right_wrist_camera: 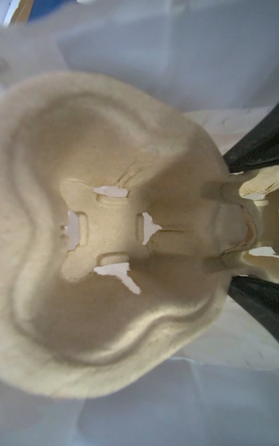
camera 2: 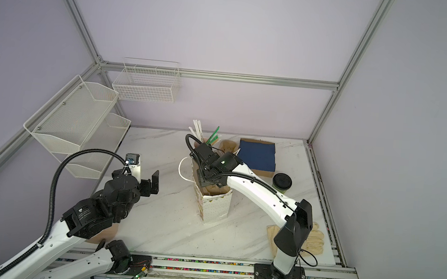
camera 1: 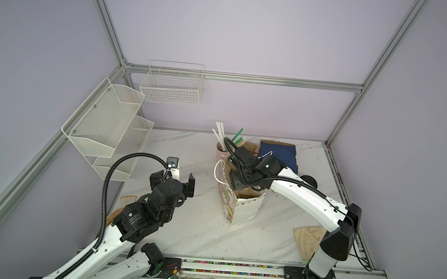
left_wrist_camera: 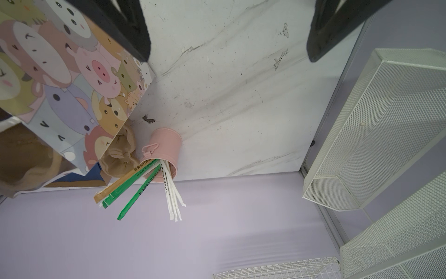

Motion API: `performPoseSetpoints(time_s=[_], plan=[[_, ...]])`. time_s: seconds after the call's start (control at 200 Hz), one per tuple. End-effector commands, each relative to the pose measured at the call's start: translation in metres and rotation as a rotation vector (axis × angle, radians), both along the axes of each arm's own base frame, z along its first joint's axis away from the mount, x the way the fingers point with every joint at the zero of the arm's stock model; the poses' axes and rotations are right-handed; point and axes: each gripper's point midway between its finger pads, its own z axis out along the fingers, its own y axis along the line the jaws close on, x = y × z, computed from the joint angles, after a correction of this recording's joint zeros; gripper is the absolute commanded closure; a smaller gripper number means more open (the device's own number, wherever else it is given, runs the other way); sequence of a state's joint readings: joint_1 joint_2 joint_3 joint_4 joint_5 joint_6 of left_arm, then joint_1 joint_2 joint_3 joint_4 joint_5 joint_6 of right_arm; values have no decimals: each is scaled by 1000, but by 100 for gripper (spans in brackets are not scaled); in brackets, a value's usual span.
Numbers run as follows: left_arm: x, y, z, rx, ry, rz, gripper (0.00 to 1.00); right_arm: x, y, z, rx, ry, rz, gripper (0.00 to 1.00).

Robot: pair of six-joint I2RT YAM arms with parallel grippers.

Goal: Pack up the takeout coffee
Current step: 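Lower the tan cup carrier down into the gift bag with the right gripper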

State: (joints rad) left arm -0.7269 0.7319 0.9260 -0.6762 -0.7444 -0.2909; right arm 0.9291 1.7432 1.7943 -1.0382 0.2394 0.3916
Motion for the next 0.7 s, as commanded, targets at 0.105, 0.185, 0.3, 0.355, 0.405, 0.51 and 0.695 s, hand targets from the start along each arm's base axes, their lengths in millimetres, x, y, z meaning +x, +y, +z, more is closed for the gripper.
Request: performPoseSetpoints(time_s=[0.105, 0.185, 0.3, 0.355, 0.405, 0.51, 0.695], plan=[[1, 4, 0, 21, -8, 14, 0, -2, -10, 20, 6, -14, -19, 32], [1, 4, 1, 21, -9, 14, 0, -2, -11, 30, 25, -33, -14, 32], [2, 4, 0, 23, -6, 13, 0, 0, -11, 55, 67, -86, -9, 32], [2, 4, 0, 21, -7, 13, 0, 2, -11, 65, 81, -112, -9, 32], [1, 4, 0, 21, -6, 12, 0, 2, -10, 70, 88, -117, -1, 32], [1, 4, -1, 24, -3, 11, 0, 2, -12, 71, 71, -108, -7, 32], [1, 4, 0, 21, -6, 12, 0, 1, -16, 87, 78, -127, -8, 32]])
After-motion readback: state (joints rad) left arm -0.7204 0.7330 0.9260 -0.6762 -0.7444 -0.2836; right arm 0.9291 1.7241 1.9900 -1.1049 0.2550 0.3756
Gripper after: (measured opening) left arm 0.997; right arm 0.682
